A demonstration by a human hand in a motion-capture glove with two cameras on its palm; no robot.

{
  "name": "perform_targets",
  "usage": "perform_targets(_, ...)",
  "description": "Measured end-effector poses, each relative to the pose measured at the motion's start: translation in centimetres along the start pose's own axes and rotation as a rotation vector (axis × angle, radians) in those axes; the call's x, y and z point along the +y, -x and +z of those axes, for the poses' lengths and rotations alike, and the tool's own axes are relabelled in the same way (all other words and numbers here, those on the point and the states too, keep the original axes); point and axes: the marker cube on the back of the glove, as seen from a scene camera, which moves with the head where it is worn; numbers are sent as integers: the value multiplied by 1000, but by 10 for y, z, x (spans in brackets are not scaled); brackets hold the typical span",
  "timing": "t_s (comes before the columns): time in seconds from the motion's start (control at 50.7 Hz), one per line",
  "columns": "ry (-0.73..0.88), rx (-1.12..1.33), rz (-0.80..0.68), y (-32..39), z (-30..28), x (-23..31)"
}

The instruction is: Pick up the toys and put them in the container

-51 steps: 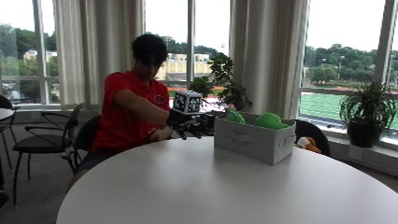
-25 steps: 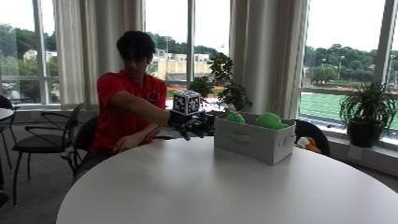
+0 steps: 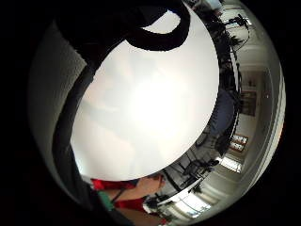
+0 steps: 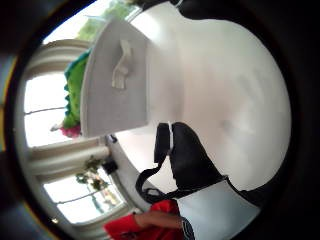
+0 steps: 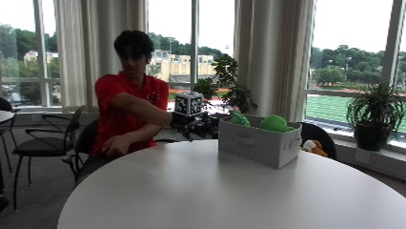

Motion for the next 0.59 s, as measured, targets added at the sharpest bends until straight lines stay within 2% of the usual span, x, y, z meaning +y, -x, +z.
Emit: perform_targets(0.592,-15,41,-9,-8,-2,0)
